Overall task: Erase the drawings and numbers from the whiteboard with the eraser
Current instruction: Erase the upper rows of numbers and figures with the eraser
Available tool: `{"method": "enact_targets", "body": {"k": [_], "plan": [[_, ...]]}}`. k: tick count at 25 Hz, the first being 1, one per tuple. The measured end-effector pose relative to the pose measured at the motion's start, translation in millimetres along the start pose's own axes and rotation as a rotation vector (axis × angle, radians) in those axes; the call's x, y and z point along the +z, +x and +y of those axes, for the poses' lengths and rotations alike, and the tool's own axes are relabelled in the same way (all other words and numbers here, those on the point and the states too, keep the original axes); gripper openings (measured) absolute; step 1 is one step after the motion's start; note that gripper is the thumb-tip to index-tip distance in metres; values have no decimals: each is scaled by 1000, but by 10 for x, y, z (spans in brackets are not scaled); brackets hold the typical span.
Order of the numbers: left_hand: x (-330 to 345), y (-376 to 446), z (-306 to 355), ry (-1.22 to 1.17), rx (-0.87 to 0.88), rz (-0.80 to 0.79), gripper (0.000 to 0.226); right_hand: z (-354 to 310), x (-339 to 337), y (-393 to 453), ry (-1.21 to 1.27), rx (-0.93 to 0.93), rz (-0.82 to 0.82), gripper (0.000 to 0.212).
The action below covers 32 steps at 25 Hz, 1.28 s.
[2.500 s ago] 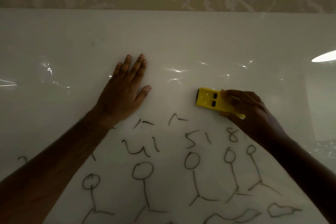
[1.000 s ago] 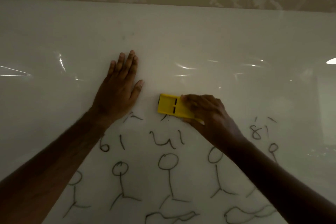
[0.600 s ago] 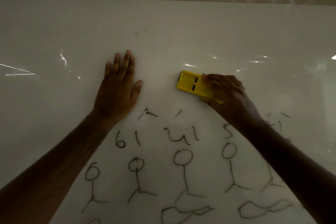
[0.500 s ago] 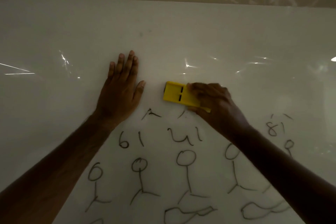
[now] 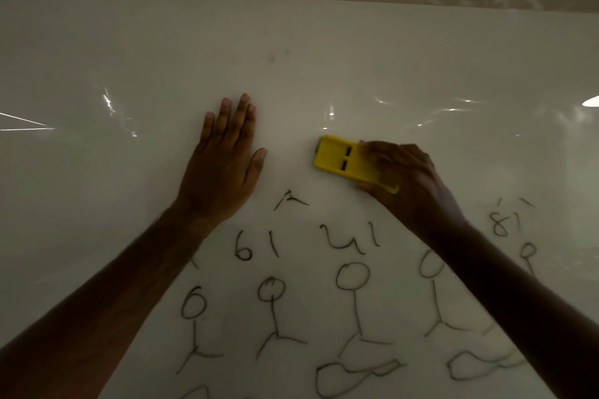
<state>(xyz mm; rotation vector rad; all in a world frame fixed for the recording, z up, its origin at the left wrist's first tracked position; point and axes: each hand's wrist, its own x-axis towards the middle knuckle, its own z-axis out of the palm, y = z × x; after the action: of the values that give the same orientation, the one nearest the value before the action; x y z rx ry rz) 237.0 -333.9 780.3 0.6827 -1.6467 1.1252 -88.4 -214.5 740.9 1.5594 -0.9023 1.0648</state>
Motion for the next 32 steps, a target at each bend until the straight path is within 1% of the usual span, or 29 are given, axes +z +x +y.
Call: {"method": "enact_targets", "body": {"k": [3, 6, 8, 9, 12, 14, 16, 18, 20, 22, 24, 26, 28, 30, 32], "plan": [[-5, -7, -54, -3, 19, 2, 71, -366, 243, 134, 19, -44, -25, 54], [-66, -59, -208, -38, -24, -9, 72, -547, 274, -193, 30, -157, -101, 56], [-133, -138, -403, -51, -51, -20, 73, -518, 152, -425, 9, -203, -142, 55], [-177, -188, -525, -51, -53, -25, 73, -477, 101, -437, 0, -194, -138, 55], [-204, -238, -630, -65, -31, -43, 74, -345, 60, -154, -4, -11, -69, 56], [-211, -237, -636, -71, -42, -39, 73, -503, 191, 190, 14, 40, -37, 56], [-215, -233, -667, -81, -29, -39, 71, -782, 366, 344, 43, 18, -41, 54], [-236, -282, -736, -79, -18, -30, 71, -992, 448, 241, 54, -55, -69, 52], [-280, -394, -879, -75, -28, -29, 70, -1034, 419, 16, 44, -139, -103, 55], [-336, -517, -1039, -68, -27, -39, 69, -902, 323, -148, -2, -183, -130, 55], [-385, -602, -1166, -53, -20, -47, 69, -716, 239, -102, -15, -112, -125, 52], [-393, -625, -1206, -57, -19, -49, 70, -643, 215, 106, -5, 6, -62, 54], [-380, -618, -1194, -86, -30, -58, 70, -808, 322, 363, 17, 56, -21, 56], [-389, -611, -1192, -105, -25, -55, 70, -1143, 538, 506, 39, 18, -29, 55], [-413, -639, -1252, -116, -8, -56, 69, -1483, 719, 427, 39, -68, -78, 56]]}}
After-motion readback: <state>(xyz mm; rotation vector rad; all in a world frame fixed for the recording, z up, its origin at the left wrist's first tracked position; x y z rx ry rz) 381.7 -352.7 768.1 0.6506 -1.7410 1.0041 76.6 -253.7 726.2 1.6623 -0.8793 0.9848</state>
